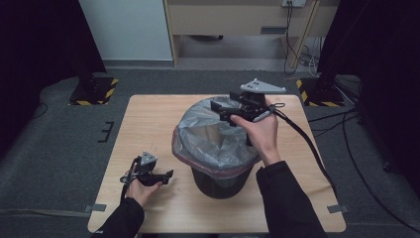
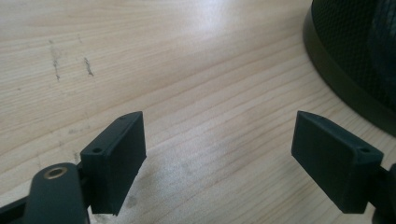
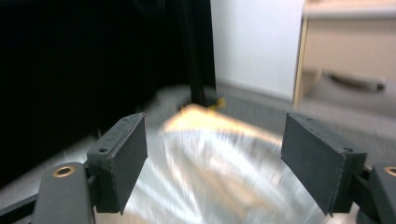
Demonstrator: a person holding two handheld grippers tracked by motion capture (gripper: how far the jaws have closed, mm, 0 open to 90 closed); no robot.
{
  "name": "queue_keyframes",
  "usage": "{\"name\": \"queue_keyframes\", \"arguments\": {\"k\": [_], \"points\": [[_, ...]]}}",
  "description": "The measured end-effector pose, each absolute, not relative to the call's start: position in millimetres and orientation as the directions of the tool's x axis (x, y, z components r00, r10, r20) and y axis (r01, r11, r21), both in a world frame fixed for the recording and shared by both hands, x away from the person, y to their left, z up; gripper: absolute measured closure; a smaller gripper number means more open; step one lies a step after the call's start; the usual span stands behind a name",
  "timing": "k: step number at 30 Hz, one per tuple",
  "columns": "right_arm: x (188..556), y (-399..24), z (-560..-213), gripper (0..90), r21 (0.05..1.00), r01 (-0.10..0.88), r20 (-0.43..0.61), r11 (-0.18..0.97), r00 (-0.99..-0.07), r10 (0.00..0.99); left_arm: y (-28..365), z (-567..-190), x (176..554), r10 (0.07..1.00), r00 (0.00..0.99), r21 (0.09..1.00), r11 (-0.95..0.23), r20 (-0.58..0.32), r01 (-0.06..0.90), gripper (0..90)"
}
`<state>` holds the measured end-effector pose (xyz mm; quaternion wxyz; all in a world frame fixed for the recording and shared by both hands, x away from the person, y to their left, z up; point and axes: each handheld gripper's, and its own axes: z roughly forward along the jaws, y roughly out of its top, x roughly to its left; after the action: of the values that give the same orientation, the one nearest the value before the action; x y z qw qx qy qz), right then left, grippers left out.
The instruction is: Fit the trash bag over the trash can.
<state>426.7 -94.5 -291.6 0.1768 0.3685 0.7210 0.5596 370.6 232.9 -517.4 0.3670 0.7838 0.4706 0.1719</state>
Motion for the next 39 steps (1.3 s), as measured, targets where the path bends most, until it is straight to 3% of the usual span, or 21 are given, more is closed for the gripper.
{"name": "queue_keyframes", "arguments": {"k": [3, 9, 21, 28, 39], "points": [[430, -85, -310, 23.8, 0.885, 0.421, 0.146, 0.201, -0.659, 0.738, 231, -518, 371, 0.86, 0.505, 0.736, -0.294, -0.076, 0.61, 17.0], [435, -70, -330, 16.7, 0.801, 0.495, 0.09, 0.337, -0.656, 0.749, 231, -520, 372, 0.858, 0.509, 0.716, -0.311, -0.071, 0.625, 16.7], [439, -60, -349, 8.3, 0.686, 0.547, 0.01, 0.48, -0.666, 0.746, 225, -528, 374, 0.846, 0.532, 0.679, -0.374, -0.03, 0.632, 13.5], [438, -65, -341, 14.7, 0.719, 0.535, 0.03, 0.443, -0.662, 0.749, 221, -531, 374, 0.837, 0.547, 0.681, -0.398, -0.004, 0.614, 7.2], [419, -68, -297, 15.5, 0.897, 0.361, 0.077, 0.255, -0.696, 0.714, 219, -536, 374, 0.837, 0.548, 0.702, -0.388, -0.003, 0.597, 0.0]]}}
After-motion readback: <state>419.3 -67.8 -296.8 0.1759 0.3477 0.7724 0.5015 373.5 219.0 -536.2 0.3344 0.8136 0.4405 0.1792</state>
